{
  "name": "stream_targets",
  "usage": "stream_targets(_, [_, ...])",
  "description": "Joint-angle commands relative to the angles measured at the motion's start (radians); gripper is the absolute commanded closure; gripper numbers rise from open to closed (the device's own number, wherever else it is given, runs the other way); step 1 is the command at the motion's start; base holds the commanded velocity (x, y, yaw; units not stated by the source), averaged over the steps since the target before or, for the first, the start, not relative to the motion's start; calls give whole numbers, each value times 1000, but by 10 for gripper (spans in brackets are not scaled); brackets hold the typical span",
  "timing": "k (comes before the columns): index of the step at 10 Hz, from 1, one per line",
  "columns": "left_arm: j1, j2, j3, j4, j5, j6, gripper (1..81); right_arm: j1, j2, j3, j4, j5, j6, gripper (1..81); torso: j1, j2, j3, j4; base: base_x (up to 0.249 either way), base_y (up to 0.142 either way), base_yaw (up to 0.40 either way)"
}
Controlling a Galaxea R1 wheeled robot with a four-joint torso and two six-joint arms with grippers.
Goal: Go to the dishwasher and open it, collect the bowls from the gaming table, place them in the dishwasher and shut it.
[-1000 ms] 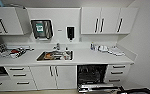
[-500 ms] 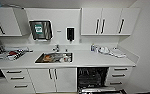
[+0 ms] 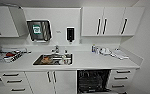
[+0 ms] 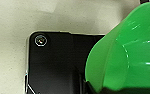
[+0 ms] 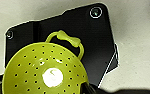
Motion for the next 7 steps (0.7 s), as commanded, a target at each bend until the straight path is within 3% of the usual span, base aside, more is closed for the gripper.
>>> stream_targets(1, [-51, -15, 10, 11, 42, 8, 811, 37, -14, 3, -4, -71, -5, 811, 0, 0, 0, 0, 136, 0, 0])
stream_targets(7, [-50, -15, 9, 11, 42, 8, 811, 37, -11, 3, -4, -71, -5, 811, 0, 0, 0, 0, 136, 0, 0])
